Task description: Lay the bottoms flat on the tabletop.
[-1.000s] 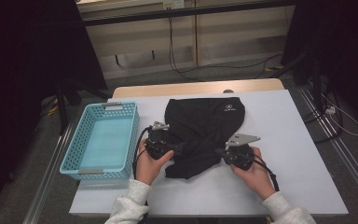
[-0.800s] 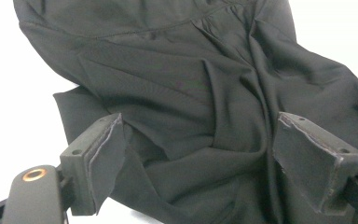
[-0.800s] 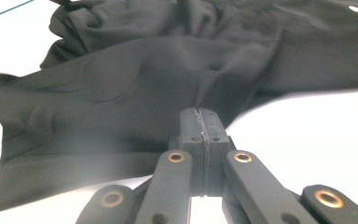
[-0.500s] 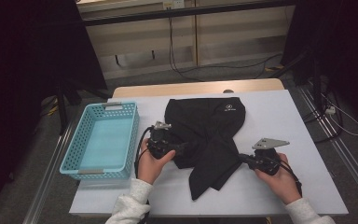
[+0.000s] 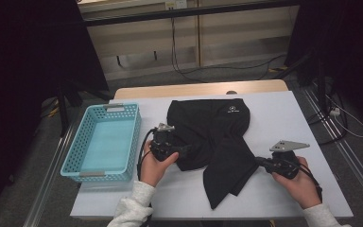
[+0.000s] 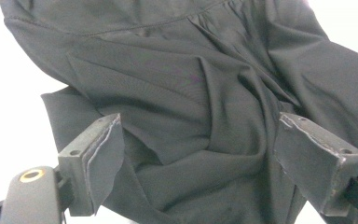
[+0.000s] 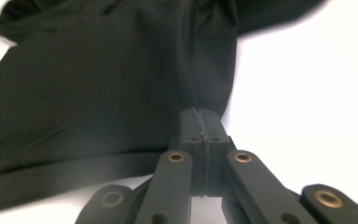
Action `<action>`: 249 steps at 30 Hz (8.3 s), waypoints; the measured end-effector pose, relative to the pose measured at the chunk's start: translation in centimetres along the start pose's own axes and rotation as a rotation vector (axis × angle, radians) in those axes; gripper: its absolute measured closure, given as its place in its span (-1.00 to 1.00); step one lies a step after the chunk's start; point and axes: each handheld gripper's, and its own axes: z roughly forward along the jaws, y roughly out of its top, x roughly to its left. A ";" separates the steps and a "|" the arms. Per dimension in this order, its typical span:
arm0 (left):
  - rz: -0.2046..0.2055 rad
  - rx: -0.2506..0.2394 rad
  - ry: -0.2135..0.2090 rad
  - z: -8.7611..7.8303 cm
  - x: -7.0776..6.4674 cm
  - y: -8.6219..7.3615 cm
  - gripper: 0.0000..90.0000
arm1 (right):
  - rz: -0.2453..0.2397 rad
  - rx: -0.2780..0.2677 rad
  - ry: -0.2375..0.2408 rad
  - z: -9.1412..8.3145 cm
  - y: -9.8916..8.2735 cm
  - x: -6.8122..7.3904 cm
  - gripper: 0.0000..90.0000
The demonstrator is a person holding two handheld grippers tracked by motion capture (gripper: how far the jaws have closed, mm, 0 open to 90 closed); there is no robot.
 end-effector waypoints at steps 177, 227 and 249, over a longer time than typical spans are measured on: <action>0.137 0.035 -0.092 -0.2 -3.4 -2.0 -0.66 | -0.049 -0.091 -0.066 0.3 0.8 1.9 -0.25; 0.149 0.013 -0.096 -0.6 -3.8 -1.2 -0.67 | 0.072 0.061 -0.079 -3.7 -4.4 0.2 0.98; 0.138 -0.002 -0.095 -1.3 -3.9 -1.0 -0.67 | 0.088 0.099 -0.041 -6.3 -6.2 -0.3 0.98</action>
